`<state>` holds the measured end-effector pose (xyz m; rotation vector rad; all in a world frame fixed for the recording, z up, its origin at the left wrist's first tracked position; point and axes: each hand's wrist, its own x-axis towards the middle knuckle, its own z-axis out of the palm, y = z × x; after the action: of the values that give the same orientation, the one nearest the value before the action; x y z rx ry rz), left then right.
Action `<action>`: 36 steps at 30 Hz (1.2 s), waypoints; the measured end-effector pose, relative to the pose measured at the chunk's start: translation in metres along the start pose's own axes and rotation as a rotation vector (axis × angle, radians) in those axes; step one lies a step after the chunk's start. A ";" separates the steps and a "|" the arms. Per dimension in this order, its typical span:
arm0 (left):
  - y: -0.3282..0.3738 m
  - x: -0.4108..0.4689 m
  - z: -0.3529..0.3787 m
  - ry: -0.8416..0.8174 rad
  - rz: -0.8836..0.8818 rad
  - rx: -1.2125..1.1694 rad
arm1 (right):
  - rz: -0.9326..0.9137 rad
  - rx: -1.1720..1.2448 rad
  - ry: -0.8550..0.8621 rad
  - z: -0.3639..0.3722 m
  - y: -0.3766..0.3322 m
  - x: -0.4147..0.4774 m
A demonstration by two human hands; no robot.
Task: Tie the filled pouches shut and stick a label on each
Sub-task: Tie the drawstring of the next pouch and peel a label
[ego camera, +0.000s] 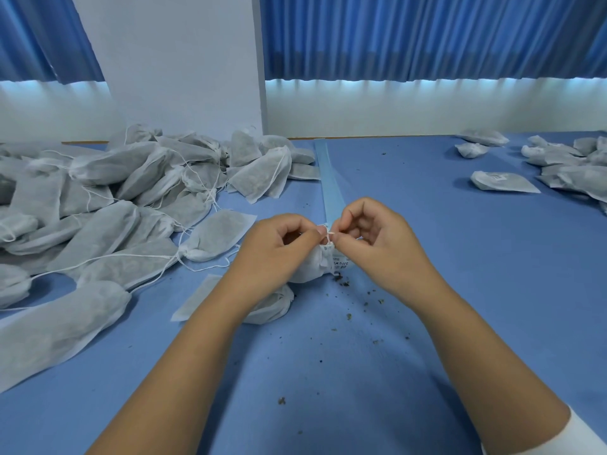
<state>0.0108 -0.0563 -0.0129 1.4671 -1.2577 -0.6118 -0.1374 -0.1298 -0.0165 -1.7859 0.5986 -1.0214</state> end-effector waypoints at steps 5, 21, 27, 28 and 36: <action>0.000 0.000 -0.001 -0.048 -0.001 -0.054 | 0.073 0.199 -0.054 -0.003 0.000 0.001; -0.003 0.003 0.000 0.051 -0.026 -0.176 | -0.017 -0.060 0.120 0.008 0.001 -0.003; -0.002 0.002 0.001 0.023 -0.009 -0.199 | 0.012 0.061 0.135 0.007 0.002 -0.003; -0.002 0.002 0.001 0.013 -0.001 -0.210 | 0.025 0.105 0.135 0.006 0.002 -0.002; -0.007 0.003 0.007 -0.023 -0.066 -0.219 | 0.104 0.285 0.180 0.009 0.001 0.000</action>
<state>0.0090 -0.0628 -0.0208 1.3257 -1.1252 -0.7867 -0.1301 -0.1262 -0.0192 -1.4110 0.6155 -1.1421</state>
